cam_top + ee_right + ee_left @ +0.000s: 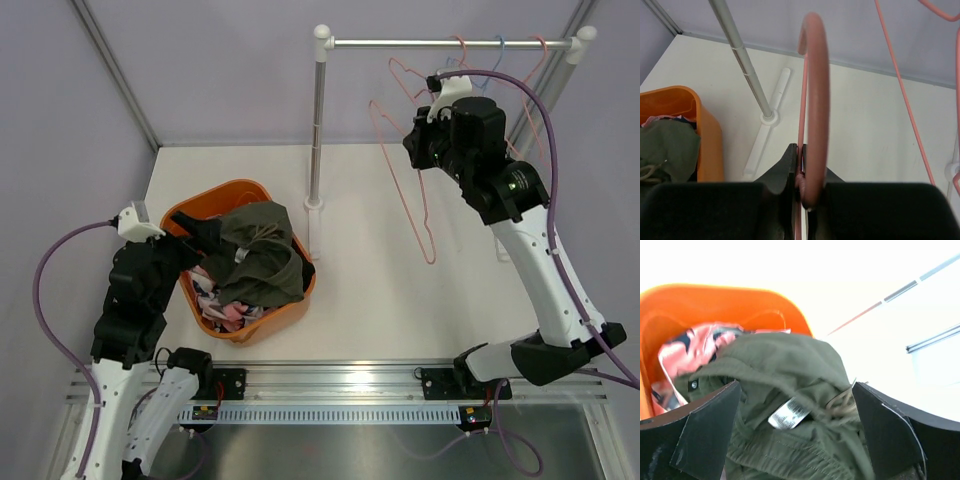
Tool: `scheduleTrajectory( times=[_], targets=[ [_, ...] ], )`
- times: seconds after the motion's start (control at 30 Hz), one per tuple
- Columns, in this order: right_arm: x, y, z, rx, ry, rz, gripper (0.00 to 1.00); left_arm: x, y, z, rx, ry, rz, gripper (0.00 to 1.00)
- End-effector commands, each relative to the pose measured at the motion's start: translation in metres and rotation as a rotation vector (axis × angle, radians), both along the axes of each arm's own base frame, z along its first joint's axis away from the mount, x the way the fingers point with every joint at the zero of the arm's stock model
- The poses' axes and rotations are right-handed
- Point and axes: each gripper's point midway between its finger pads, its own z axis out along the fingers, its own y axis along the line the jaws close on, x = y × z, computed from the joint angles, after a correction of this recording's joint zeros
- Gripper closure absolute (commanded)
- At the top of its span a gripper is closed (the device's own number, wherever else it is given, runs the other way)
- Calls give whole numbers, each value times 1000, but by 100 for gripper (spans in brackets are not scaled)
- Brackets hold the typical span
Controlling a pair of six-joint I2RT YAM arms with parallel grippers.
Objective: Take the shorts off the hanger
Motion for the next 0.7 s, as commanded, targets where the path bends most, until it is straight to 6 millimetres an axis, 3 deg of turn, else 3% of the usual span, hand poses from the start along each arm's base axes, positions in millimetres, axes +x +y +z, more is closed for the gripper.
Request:
scheduleTrajectory(
  times=[0.0, 0.17, 0.2, 0.27, 0.3, 0.33, 0.4, 0.47, 0.5, 0.53, 0.6, 0.67],
  targets=[
    [19, -6, 28, 43, -84, 50, 100, -7, 8, 4, 101, -2, -8, 1],
    [49, 2, 44, 32, -120, 105, 100, -5, -15, 15, 128, -77, -151, 1],
    [52, 2, 57, 24, -157, 112, 100, -7, -22, 16, 131, -82, -198, 1],
    [69, 8, 50, -4, -144, 116, 100, -7, -26, 14, 144, -82, -229, 1],
    [71, 6, 63, -3, -176, 103, 100, -8, -27, 12, 156, -82, -241, 1],
    [82, 8, 56, -18, -164, 98, 100, -8, -27, 11, 162, -80, -242, 1],
    [89, 5, 69, -17, -197, 77, 100, -10, -27, 7, 187, -80, -255, 1],
    [102, 9, 63, -26, -188, 72, 100, -10, -27, 5, 205, -78, -263, 1],
    [103, 8, 74, -17, -217, 68, 100, -10, -26, 2, 220, -71, -268, 1],
    [114, 13, 64, -25, -199, 69, 100, -11, -26, 2, 226, -72, -269, 1],
    [119, 13, 73, -19, -225, 62, 100, -12, -26, 1, 238, -66, -276, 1],
    [131, 15, 68, -21, -230, 52, 100, -13, -26, 1, 240, -68, -282, 1]
  ],
)
